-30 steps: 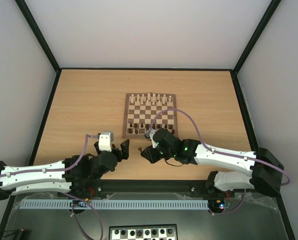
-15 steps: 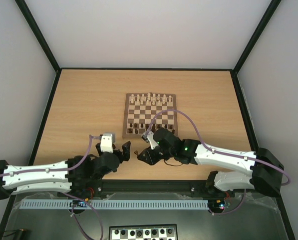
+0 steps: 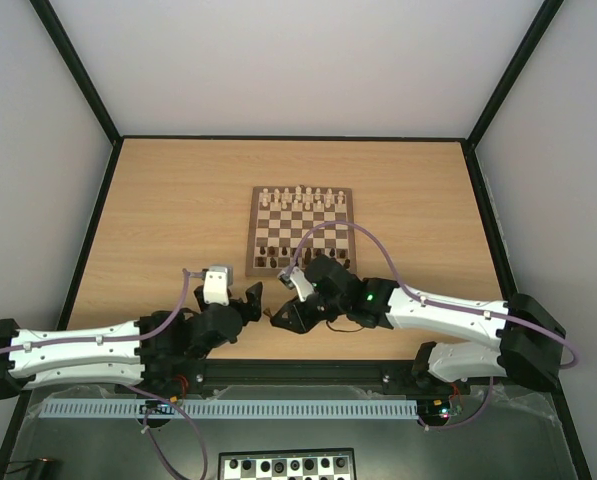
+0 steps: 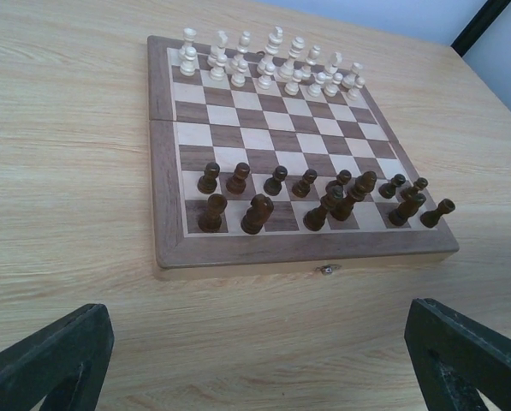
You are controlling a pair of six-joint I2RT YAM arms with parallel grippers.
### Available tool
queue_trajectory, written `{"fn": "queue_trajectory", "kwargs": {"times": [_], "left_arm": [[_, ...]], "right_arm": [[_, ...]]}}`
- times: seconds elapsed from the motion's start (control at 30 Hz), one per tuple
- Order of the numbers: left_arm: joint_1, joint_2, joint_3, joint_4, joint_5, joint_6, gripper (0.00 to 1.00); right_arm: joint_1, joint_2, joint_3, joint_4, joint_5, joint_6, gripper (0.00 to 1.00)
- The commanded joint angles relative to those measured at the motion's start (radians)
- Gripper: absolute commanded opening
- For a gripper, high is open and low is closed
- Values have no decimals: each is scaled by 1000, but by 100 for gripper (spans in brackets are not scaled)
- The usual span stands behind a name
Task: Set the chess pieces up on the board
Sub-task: Place the chess piece on the chessboard.
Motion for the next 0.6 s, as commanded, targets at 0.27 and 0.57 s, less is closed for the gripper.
{"fn": "queue_trajectory", "kwargs": {"times": [0.27, 0.57], "left_arm": [[12, 27, -15, 41, 20, 5, 79], [17, 18, -21, 45, 33, 12, 68]], "right_arm": [[8, 20, 78, -4, -20, -25, 16], [8, 37, 85, 5, -18, -27, 16]]}}
